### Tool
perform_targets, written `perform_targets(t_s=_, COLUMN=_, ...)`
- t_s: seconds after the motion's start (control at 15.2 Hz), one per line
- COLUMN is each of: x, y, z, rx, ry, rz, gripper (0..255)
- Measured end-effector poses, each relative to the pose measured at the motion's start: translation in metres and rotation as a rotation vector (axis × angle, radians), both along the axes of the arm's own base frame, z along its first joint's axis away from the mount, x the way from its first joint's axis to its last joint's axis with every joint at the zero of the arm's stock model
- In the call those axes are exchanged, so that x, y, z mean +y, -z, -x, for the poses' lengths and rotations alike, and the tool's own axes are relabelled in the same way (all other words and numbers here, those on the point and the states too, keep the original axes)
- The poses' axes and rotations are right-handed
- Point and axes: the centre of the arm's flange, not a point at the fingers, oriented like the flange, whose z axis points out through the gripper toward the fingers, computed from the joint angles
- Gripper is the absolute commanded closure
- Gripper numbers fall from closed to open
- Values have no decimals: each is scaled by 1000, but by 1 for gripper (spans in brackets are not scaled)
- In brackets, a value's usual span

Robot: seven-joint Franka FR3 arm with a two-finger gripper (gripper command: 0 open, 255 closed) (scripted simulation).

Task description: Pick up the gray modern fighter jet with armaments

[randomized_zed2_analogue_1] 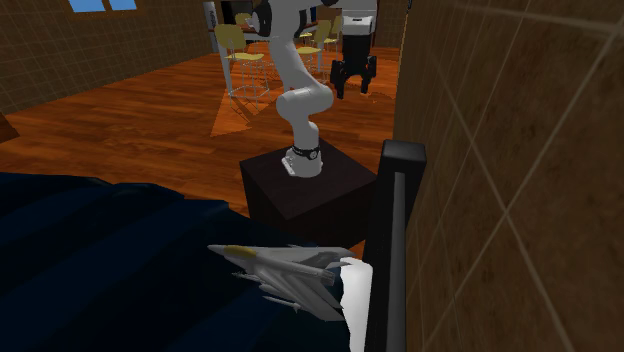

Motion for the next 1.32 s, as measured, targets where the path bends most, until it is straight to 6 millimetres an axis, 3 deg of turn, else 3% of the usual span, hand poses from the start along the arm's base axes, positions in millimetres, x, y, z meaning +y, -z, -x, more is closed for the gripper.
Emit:
perform_targets(t_s=0.2, x=-10, y=7, z=-9, rx=-1, ry=-7, rz=4, gripper=0)
perform_targets(t_s=0.66, x=-70, y=49, z=-50, rx=-12, ry=-48, rz=23, gripper=0)
perform_targets(t_s=1.32, x=-159, y=108, z=-124, rx=-29, ry=-111, rz=55, gripper=0)
